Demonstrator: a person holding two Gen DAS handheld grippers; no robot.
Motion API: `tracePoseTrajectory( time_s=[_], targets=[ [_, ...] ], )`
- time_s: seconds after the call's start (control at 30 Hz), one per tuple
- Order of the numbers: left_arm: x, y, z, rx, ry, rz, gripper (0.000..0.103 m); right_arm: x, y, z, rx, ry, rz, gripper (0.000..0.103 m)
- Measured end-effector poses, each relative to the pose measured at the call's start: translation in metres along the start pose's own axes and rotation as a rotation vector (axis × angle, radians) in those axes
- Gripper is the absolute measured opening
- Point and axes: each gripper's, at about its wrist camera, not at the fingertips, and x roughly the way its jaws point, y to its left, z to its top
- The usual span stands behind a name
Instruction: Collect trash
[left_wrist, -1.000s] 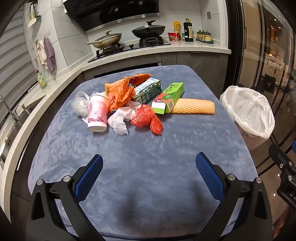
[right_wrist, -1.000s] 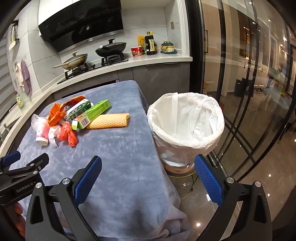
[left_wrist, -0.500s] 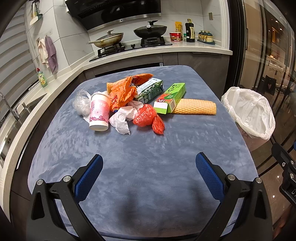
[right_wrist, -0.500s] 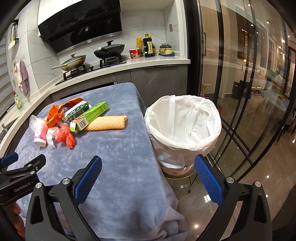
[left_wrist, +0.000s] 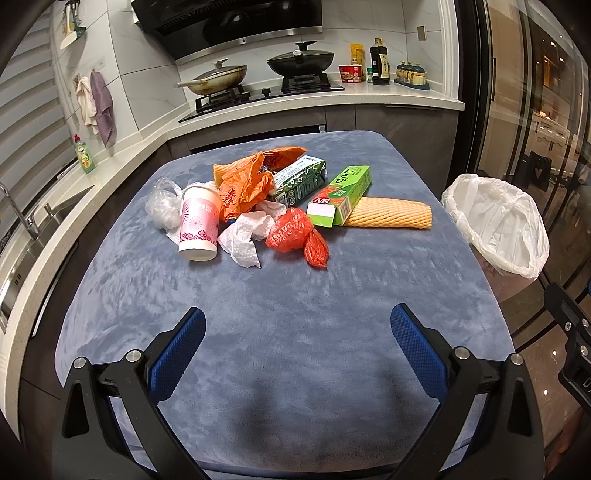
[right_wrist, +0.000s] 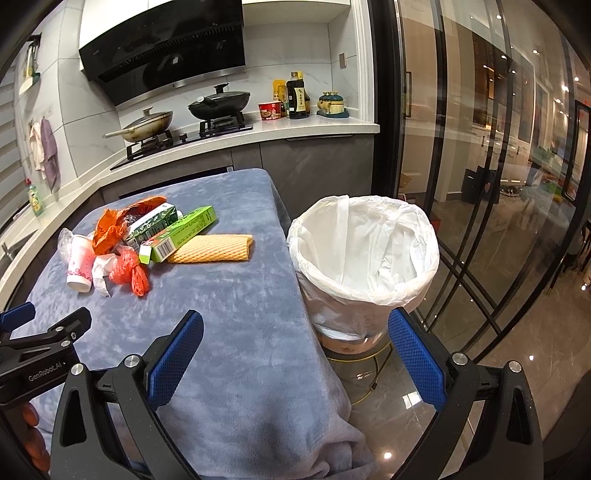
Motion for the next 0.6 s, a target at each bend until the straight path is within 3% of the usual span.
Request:
tracePoseTrajectory(
  time_s=[0.6],
  targets=[
    [-0.0010, 0.0008, -0.0008, -0.001, -0.001, 0.001, 0.096, -0.0009, 0.0001, 0.0003, -0.001, -0.002, 0.001, 0.096]
  ],
)
